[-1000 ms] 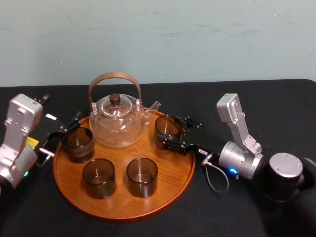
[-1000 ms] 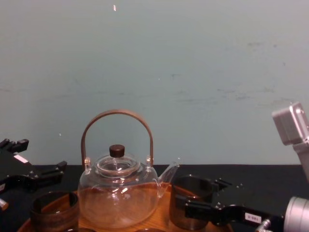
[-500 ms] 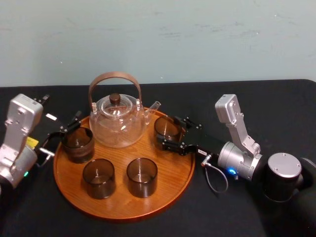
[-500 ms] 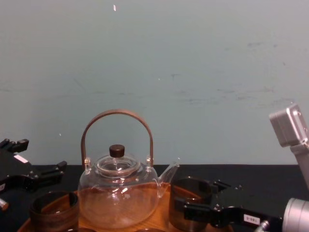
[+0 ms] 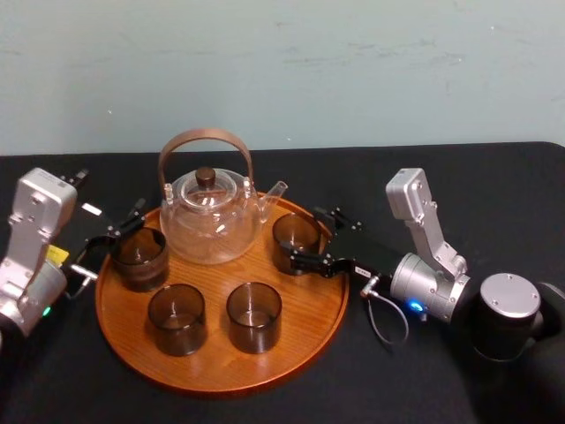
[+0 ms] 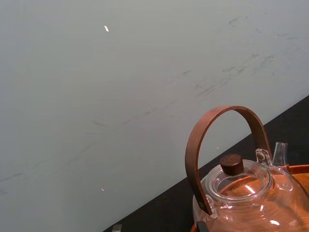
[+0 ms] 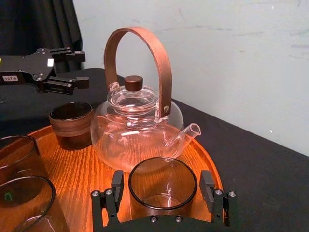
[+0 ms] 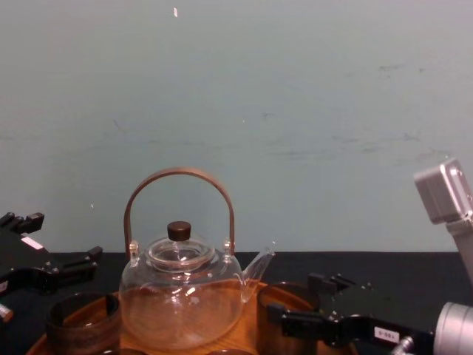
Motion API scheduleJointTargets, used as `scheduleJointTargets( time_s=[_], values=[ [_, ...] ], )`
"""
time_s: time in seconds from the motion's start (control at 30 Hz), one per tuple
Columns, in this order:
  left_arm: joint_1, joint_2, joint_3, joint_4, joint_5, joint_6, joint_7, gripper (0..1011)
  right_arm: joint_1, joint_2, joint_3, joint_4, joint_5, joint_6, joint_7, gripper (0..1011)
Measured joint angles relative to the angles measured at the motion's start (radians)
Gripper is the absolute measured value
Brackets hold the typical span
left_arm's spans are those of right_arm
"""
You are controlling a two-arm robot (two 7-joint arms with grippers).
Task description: Pick up the glass from the table and place it on the tray.
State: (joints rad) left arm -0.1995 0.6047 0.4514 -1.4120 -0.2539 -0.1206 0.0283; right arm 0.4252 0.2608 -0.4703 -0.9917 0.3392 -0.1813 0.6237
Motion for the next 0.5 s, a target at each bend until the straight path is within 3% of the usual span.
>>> scheduleJointTargets(
  time_s=[0.27,0.5],
  values=[
    [0.0,0.0,0.0,0.0,0.0,0.0,0.0,1001,-0.018,0.012,0.014,-0.045,0.002,-0.024,-0.017,1002],
    [0.0,0.0,0.0,0.0,0.0,0.0,0.0,1001,-0.049,0.038,0.036,-0.128,0.004,-0.05,-0.032,1002]
  ],
)
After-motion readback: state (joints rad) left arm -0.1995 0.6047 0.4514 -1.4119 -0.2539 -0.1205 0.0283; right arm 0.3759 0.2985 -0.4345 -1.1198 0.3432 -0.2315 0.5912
